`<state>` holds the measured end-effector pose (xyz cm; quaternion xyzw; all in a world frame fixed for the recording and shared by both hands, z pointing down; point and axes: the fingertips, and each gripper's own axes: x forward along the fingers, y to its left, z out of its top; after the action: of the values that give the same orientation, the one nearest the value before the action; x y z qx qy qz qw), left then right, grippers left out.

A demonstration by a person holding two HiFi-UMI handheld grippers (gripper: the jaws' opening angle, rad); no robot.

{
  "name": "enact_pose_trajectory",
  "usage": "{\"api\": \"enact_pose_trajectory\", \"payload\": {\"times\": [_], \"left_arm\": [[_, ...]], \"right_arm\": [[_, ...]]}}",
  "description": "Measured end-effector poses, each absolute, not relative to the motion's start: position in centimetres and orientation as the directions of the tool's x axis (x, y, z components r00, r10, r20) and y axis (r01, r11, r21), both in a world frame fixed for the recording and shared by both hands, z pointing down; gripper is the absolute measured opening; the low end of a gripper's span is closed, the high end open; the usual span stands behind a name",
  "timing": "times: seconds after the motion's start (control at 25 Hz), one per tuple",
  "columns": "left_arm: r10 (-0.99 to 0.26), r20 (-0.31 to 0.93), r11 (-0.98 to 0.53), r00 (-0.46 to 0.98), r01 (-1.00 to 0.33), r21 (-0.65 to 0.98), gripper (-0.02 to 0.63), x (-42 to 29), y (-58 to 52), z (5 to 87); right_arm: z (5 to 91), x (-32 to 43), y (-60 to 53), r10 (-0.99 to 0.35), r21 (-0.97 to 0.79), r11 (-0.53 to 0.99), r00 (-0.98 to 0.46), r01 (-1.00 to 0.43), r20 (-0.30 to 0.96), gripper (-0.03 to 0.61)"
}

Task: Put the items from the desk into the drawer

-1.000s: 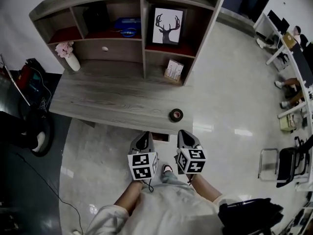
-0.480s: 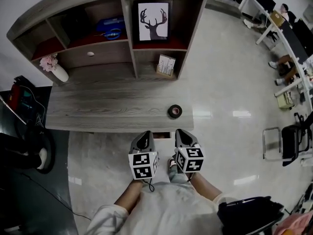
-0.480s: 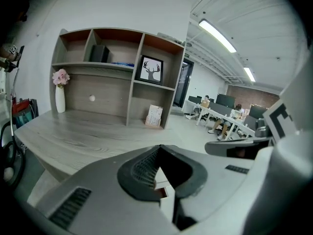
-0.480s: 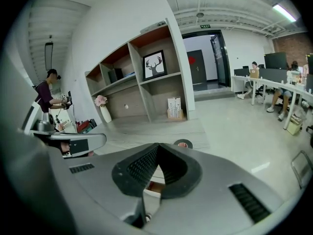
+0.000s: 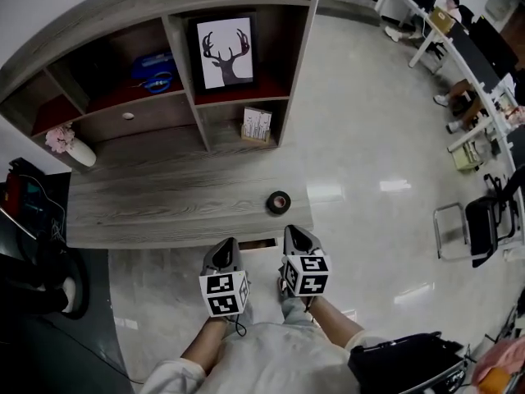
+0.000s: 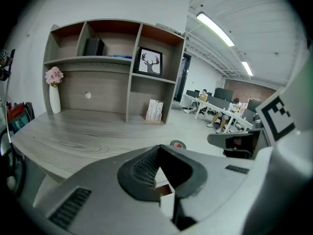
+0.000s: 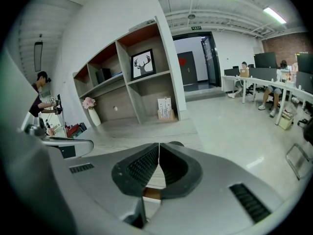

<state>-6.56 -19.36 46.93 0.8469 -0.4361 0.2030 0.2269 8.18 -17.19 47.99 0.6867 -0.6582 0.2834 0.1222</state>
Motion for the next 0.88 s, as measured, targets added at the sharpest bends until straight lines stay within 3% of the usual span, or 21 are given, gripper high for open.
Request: {"api": "enact_pose_trajectory", "payload": {"times": [0.4, 0.88], "left_arm": [[-0.627, 0.608, -0.462, 0.488, -0.861, 0.214, -0.003, -7.0, -19.5, 50.5], [-0.624, 0.667, -0.337, 0.407, -0.910, 0.241, -0.003, -7.0, -19.5, 56.1]], "right_arm": [[51.8, 9.5, -20.5, -0.788, -0.186, -0.026, -0.095, -0.982, 0.608, 0.022], [57.1, 8.7, -24.7, -0.648, -0.102, 0.295, -0.277, -0.950, 0.709, 0.081]]}}
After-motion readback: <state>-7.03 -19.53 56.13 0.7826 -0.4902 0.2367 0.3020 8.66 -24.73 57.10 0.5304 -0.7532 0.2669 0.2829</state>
